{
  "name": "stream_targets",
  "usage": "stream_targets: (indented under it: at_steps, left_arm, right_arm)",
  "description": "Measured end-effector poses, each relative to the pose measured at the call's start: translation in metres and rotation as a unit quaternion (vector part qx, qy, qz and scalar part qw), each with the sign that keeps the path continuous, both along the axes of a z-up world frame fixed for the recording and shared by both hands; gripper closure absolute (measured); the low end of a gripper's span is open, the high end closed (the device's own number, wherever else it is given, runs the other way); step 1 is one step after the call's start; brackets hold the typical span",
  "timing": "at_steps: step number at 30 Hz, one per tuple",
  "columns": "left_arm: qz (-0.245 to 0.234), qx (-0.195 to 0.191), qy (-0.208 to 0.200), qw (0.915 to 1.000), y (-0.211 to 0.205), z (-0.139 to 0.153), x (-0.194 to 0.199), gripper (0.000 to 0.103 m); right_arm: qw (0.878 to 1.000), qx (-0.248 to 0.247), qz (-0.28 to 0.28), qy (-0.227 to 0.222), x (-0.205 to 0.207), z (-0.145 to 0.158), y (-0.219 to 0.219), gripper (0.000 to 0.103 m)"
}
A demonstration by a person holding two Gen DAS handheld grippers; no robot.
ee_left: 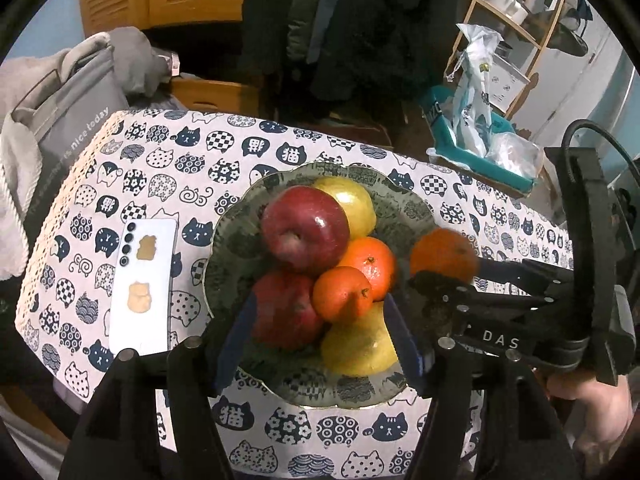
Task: Organize fruits
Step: 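Lower the tangerine into the bowl and open the left tool while the right tool releases its tangerine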
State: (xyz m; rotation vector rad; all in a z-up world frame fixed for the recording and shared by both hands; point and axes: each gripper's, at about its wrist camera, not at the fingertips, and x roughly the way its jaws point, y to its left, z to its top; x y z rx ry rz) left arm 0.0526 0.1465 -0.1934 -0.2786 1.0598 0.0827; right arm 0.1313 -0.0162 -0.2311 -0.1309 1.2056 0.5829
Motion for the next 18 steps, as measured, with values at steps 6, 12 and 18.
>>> stream_targets:
  at_steps: [6, 12, 18]
  left_arm:
    - [0.008, -0.002, -0.016, 0.9998, 0.004, 0.014, -0.008, 0.031]
    - [0.008, 0.005, -0.04, 0.9992, 0.002, 0.034, -0.016, 0.029]
    - [0.007, 0.021, -0.076, 0.9969, -0.003, 0.063, -0.026, 0.023]
  right_arm:
    - [0.999, 0.017, -0.009, -0.034, 0.0, 0.026, -0.005, 0.03]
    - [0.996, 0.018, -0.023, -0.081, -0.007, 0.061, -0.014, 0.03]
    - [0.99, 0.014, -0.032, -0.139, -0.023, 0.101, -0.028, 0.027]
